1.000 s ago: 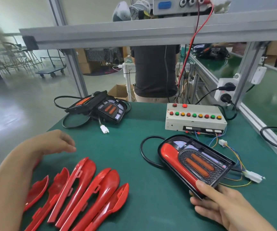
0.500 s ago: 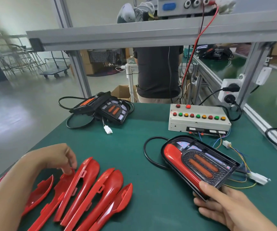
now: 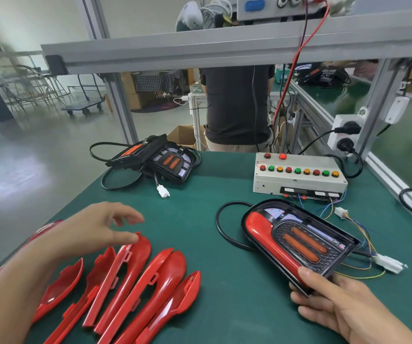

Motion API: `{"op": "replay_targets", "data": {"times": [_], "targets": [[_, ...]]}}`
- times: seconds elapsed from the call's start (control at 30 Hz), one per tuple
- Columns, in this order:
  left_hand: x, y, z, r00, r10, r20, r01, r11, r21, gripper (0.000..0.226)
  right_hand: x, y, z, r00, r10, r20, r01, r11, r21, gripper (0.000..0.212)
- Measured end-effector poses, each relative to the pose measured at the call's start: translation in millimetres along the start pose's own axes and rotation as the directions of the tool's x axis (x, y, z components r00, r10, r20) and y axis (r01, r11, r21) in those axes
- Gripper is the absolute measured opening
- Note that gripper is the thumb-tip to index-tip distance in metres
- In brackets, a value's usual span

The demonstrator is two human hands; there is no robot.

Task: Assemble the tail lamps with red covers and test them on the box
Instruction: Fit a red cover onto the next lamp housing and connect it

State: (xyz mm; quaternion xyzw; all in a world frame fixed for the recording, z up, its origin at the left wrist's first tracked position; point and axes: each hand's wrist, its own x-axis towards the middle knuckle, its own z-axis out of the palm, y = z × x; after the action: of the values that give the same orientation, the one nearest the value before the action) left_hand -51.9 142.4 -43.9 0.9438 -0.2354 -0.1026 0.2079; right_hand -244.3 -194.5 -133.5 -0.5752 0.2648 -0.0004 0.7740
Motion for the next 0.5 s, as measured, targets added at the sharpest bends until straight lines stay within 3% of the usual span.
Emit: {"op": "replay_targets", "data": {"times": [0.07,0.13,0.2,0.4,0.5], "targets": [[4,15,9,0.991,0.014,0.13,-0.028,0.994,0.11,0.054,0,0,1,1.0,-0.003,0.0,0.003,1.0,0.005,0.044],[8,24,11,0.947,-0.083,0.309,-0.002,0.964,0.264,0.075,-1,-1,1,1.0,-0.008,0.002,0.008,1.0,0.007,0.043],[11,29,8,0.903,-0.178,0.392,0.03,0.934,0.356,0.084,-1,0,1,1.0,-0.007,0.001,0.007,1.0,0.008,0.041],[19,23,18,0.873,-0.261,0.413,0.01,0.855,0.519,0.081,-1,-1,0,1.0,-0.012,0.006,0.012,1.0,0.019,0.039],[27,19,26,0.892,-0.259,0.369,-0.03,0.782,0.623,0.078,-2,-1,1,1.0,-0.006,0.009,0.006,1.0,0.02,0.034]]}}
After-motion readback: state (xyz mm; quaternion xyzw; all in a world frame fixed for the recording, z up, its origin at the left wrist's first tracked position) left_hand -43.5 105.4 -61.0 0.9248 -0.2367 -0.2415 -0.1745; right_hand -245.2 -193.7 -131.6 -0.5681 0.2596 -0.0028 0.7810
